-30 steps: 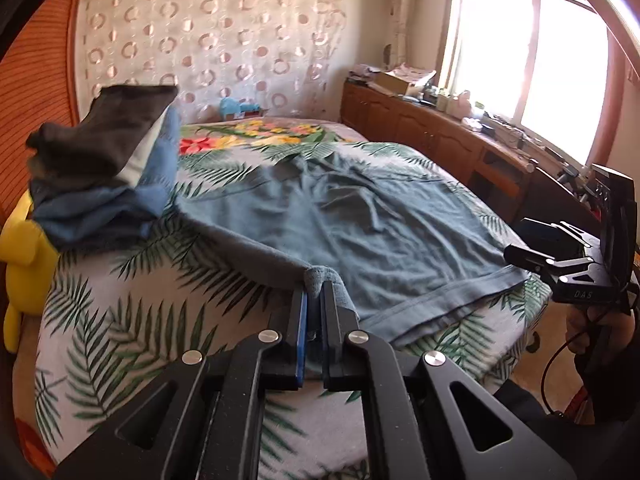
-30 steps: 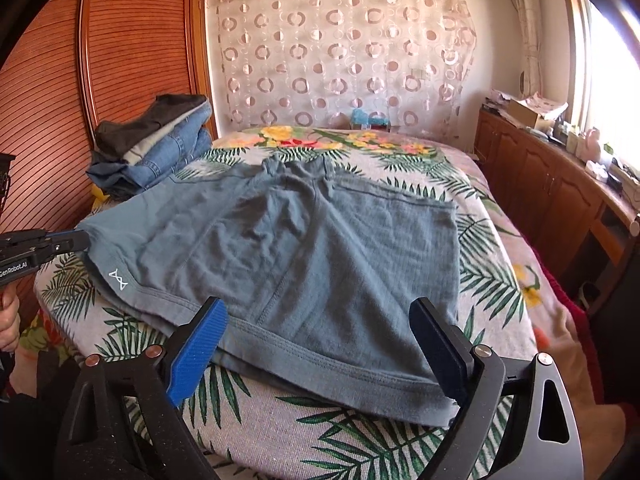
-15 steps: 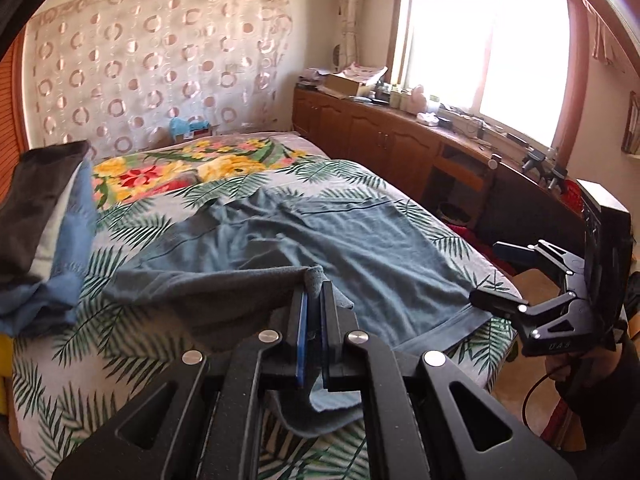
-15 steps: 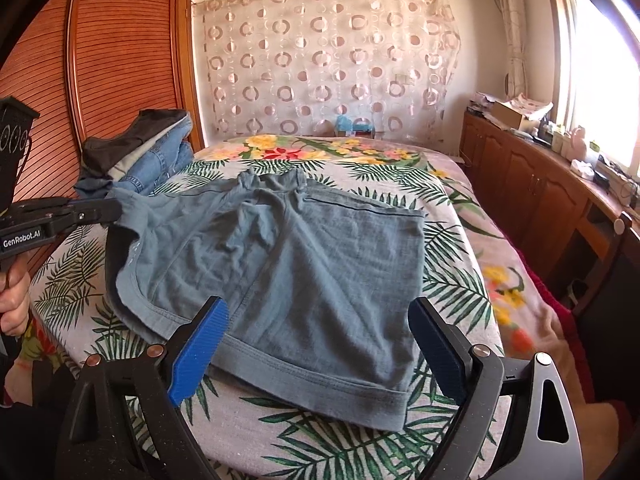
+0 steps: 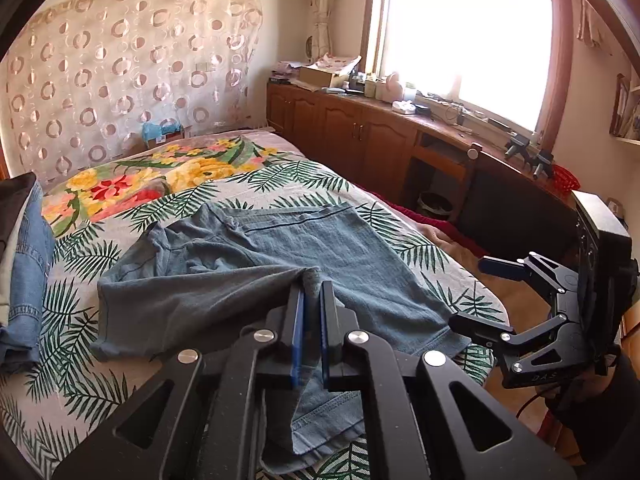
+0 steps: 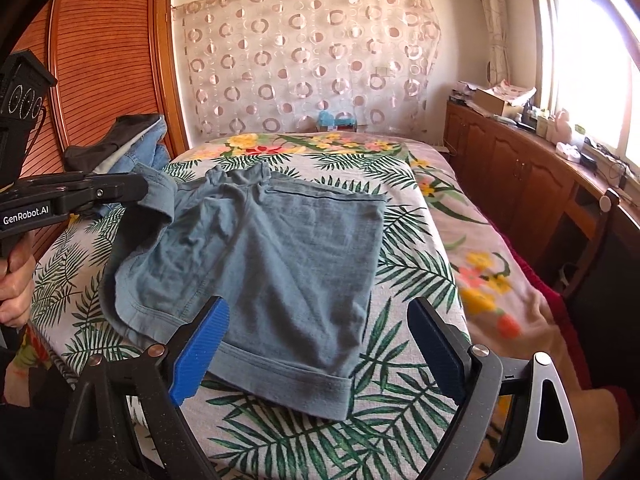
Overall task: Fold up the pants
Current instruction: 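Grasp the leg hem with the left gripper, fold it over the other leg, release, then lower the right gripper onto the folded hem and close it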
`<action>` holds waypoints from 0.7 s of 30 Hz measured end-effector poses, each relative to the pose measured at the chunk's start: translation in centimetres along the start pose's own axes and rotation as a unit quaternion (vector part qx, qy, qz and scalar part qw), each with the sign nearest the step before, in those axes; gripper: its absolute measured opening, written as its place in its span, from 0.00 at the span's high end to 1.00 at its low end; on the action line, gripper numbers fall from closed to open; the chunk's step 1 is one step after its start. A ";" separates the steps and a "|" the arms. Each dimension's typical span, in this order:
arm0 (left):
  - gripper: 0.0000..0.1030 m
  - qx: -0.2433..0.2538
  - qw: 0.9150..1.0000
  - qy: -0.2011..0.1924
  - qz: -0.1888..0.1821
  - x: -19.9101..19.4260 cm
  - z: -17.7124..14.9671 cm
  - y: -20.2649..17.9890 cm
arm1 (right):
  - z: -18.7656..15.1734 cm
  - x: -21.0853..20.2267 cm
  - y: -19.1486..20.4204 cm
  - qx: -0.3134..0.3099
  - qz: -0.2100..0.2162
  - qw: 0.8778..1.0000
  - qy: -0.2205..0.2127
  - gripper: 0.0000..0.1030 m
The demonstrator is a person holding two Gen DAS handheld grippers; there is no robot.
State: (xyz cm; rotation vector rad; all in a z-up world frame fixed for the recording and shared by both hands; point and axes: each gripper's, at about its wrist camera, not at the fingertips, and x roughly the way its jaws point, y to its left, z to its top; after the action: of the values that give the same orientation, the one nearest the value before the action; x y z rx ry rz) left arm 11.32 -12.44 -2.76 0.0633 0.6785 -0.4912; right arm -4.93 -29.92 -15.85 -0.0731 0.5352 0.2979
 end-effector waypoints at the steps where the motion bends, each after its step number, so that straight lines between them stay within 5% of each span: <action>1: 0.93 -0.002 1.000 0.004 0.003 0.1 -0.1 0.1 | 0.0 0.1 -0.1 0.001 0.000 1.000 0.000 0.11; 5: 0.72 0.002 1.000 0.004 0.022 0.4 -0.3 0.2 | -0.1 0.3 0.0 0.006 0.001 1.000 0.002 0.11; 10: 0.26 -0.012 1.000 -0.002 0.027 -0.5 -1.2 1.4 | 0.0 1.0 -0.1 0.007 0.004 1.000 0.006 0.11; 14: 0.24 -0.025 0.999 0.000 0.035 -0.9 -2.3 2.8 | 0.4 1.5 0.1 0.006 0.009 1.000 0.007 0.12; 21: 0.24 -0.050 0.996 0.020 0.069 -0.8 -5.1 5.7 | 1.1 3.3 0.9 0.005 0.033 0.999 0.013 0.37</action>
State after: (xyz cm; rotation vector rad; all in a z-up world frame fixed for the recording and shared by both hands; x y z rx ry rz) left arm 10.41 -5.96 -6.83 0.0249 0.7323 -0.3237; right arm -1.93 -28.05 -16.63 -0.0502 0.5651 0.3596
